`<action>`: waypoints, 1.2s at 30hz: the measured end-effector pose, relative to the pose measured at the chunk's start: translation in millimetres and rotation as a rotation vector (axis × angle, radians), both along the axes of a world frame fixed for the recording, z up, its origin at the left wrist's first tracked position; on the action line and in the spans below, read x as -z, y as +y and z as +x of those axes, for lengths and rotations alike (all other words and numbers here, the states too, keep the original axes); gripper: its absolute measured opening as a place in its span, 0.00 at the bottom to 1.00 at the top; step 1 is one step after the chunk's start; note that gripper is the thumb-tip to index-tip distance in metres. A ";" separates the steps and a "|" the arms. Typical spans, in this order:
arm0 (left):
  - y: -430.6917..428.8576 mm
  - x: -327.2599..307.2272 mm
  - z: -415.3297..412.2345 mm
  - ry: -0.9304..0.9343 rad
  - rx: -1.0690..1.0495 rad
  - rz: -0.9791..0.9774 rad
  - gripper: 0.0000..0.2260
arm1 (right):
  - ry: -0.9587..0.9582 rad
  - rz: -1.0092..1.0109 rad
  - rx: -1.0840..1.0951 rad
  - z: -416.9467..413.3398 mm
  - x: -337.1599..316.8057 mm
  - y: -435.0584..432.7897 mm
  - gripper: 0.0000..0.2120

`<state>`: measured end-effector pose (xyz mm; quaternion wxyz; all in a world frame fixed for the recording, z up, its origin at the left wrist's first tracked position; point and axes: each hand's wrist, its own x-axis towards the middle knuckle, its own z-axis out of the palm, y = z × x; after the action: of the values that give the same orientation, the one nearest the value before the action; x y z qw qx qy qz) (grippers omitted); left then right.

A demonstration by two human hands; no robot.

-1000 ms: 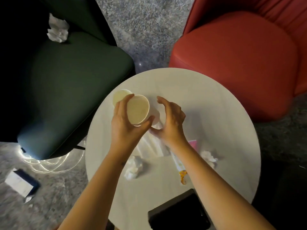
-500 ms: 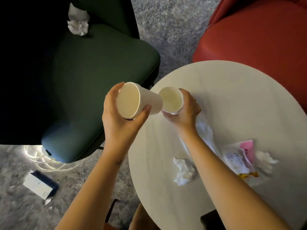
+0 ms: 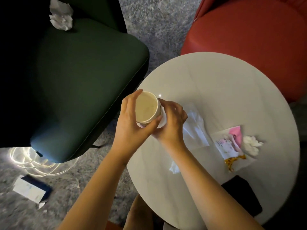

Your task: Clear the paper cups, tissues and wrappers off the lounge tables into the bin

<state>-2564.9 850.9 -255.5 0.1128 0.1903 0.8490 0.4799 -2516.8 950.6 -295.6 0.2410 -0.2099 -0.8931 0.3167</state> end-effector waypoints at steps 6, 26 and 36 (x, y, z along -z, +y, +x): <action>0.9 16.5 32.9 0.006 -0.019 -0.061 0.33 | -0.127 -0.140 -0.092 30.8 9.1 -0.1 0.34; -0.6 29.0 126.0 0.200 -0.275 -0.329 0.36 | -0.285 0.021 -0.422 162.5 35.8 42.7 0.30; 24.9 -18.2 135.4 0.351 -0.282 -0.235 0.27 | -0.212 0.020 -0.373 152.8 21.4 57.3 0.16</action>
<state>-2429.5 875.8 -237.3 -0.0833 0.1359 0.9236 0.3487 -2364.0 1007.9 -317.1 0.0850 -0.0708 -0.9398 0.3233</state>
